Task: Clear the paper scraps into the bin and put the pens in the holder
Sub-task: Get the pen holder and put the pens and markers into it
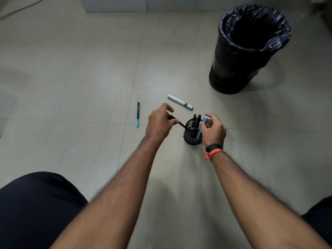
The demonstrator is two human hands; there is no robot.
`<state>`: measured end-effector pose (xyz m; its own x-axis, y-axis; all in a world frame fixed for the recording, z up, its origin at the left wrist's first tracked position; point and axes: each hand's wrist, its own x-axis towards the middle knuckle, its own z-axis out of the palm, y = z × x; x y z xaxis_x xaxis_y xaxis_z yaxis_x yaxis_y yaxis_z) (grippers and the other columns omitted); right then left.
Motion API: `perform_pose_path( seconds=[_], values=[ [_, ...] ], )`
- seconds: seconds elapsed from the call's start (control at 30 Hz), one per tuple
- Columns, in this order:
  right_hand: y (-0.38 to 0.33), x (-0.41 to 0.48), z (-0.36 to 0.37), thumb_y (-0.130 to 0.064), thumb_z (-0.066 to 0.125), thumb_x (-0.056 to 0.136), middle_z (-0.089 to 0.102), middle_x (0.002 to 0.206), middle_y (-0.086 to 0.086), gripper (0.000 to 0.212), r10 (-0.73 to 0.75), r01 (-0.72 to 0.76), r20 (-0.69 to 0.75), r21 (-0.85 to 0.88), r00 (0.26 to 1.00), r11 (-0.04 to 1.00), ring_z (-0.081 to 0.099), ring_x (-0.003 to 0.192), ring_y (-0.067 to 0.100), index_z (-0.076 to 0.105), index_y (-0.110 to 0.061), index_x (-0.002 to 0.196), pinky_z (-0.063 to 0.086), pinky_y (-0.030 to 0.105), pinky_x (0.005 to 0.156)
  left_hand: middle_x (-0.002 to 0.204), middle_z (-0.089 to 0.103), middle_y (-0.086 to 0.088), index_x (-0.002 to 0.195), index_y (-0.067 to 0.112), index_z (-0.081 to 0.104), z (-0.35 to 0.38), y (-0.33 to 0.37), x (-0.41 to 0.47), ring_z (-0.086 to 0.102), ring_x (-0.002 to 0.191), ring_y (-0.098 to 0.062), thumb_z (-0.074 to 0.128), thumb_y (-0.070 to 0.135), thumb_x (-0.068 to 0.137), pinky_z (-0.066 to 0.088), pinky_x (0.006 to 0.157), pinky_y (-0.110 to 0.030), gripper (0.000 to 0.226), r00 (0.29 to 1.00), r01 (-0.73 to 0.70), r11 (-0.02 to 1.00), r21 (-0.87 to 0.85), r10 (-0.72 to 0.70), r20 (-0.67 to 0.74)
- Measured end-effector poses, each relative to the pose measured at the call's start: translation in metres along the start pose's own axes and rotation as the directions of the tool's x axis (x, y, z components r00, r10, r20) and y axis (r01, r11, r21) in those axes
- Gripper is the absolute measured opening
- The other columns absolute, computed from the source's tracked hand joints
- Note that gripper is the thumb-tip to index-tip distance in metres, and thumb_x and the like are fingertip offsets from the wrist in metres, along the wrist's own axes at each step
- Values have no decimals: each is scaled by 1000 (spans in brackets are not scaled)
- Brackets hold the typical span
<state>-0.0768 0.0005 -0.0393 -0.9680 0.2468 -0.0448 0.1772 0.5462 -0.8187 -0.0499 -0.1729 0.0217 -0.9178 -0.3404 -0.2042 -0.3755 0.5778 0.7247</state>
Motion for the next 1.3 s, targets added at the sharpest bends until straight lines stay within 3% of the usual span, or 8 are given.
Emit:
perform_pose_path(
  seconds=[0.1, 0.23, 0.37, 0.53, 0.67, 0.77, 0.93, 1.3],
  values=[
    [3, 5, -5, -29, 74, 78, 72, 89, -4, 37, 70, -64, -74, 87, 995, 994, 65, 75, 14, 68, -19, 113, 49, 22, 77, 83, 73, 5, 90, 20, 68, 9, 14, 7, 65, 79, -10, 82, 23, 71, 48, 69, -22, 23, 996, -81, 991, 110, 76, 54],
    [17, 16, -8, -33, 74, 78, 74, 81, 0, 24, 374, -291, -230, 328, 898, 899, 70, 77, 16, 76, -14, 94, 57, 31, 77, 93, 74, 1, 96, 22, 72, 27, 27, 14, 67, 91, -17, 81, 27, 73, 55, 80, -31, 26, 983, -152, 962, 227, 123, 138],
    [43, 13, -4, -23, 68, 81, 75, 103, 7, 24, 440, -419, -137, 158, 887, 894, 68, 99, 24, 75, -13, 102, 52, 31, 90, 98, 73, -1, 103, 25, 70, 42, 26, 20, 66, 97, -21, 79, 29, 75, 55, 82, -35, 31, 978, -154, 943, 295, 103, 183],
    [79, 5, 4, -8, 61, 84, 55, 134, 10, 37, 267, -191, 147, -394, 952, 899, 45, 126, 34, 66, -15, 121, 40, 33, 103, 95, 74, 2, 112, 20, 64, 41, 8, 29, 65, 95, -19, 77, 35, 77, 50, 79, -28, 40, 997, -56, 980, 189, 46, 57],
    [93, 5, 9, -24, 70, 83, 34, 149, 8, 53, 263, -38, 282, -613, 923, 789, 30, 133, 37, 55, -23, 133, 38, 39, 108, 96, 73, -1, 106, 18, 69, 38, -24, 36, 67, 92, -17, 72, 36, 82, 43, 76, -21, 30, 986, 159, 984, 79, -155, -60],
    [95, 11, 12, -28, 71, 83, 32, 150, 10, 57, 271, -10, 303, -649, 914, 761, 27, 134, 39, 50, -24, 136, 42, 43, 105, 106, 71, -5, 107, 14, 67, 33, -67, 37, 65, 102, -22, 70, 28, 85, 43, 84, -24, 27, 917, 368, 930, 18, -359, -174],
    [97, 13, 16, -25, 69, 84, 30, 150, 10, 57, 292, -20, 307, -657, 906, 753, 24, 135, 39, 48, -23, 138, 46, 48, 100, 124, 55, -13, 119, 9, 55, 21, -113, 43, 58, 112, -33, 73, 29, 82, 45, 94, -40, 46, 706, 610, 782, -127, -610, -360],
    [96, 14, 16, -24, 67, 87, 21, 155, 9, 60, 321, -27, 323, -666, 890, 746, 13, 142, 39, 42, -25, 141, 44, 51, 102, 101, 72, -14, 95, 13, 73, 13, -95, 72, 65, 100, -35, 66, 29, 87, 48, 86, -34, 19, 732, 555, 820, -141, -562, -387]
  ],
)
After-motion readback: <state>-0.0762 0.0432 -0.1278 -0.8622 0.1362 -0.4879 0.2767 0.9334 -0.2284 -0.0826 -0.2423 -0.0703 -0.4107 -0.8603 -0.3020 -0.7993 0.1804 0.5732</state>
